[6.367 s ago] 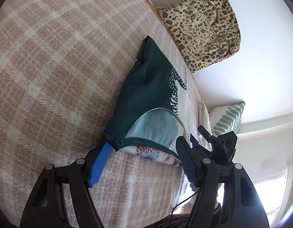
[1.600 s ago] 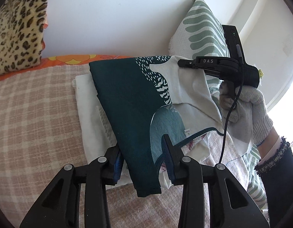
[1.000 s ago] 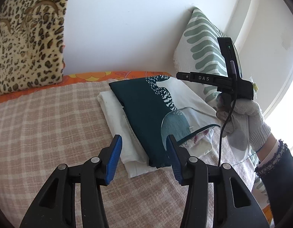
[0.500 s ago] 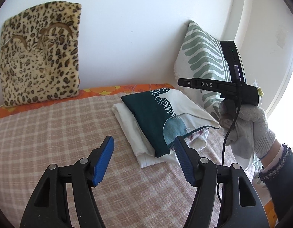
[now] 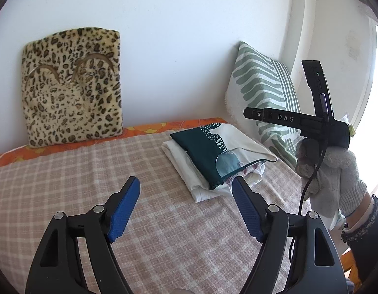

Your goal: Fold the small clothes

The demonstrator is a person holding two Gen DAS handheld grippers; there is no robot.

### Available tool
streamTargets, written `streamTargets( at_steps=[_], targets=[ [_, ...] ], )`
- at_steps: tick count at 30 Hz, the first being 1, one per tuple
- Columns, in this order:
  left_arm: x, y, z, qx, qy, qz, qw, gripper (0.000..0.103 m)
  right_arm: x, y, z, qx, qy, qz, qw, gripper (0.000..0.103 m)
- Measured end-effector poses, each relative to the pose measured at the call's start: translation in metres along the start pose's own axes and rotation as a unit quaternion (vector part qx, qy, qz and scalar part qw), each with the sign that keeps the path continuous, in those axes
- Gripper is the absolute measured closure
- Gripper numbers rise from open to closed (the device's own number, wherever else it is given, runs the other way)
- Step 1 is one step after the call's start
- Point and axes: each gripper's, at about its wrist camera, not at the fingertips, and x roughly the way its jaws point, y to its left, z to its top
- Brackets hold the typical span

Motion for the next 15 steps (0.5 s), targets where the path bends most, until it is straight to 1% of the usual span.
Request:
streamTargets(
  at_steps=[1, 3, 6, 10, 15],
  targets=[
    [-0.006, 0.001, -0.002, 0.005, -0.002, 0.001, 1.0, 0.025, -0.007, 0.004, -0.005, 0.002, -0.005, -0.007, 1.0, 0.022],
    [-0.017, 0.002, -0.007, 0.018, -0.005, 0.007, 0.9998, 0.022, -0.021, 0.012, -0.016, 0.006, -0.014, -0.018, 1.0, 0.018],
    [-0.033, 0.004, -0.015, 0.038, -0.01, 0.021, 0.999, 0.022, -0.037, 0.026, -0.032, 0.006, -0.02, -0.041, 0.999, 0.013],
    [-0.05, 0.01, -0.026, 0.049, -0.01, 0.037, 0.9981, 0.02, -0.055, 0.039, -0.053, 0.016, -0.025, -0.054, 0.998, 0.009],
    [-0.066, 0.022, -0.037, 0.042, -0.013, 0.049, 0.9979, 0.018, -0.065, 0.052, -0.074, 0.027, -0.029, -0.073, 0.997, 0.006]
  ],
)
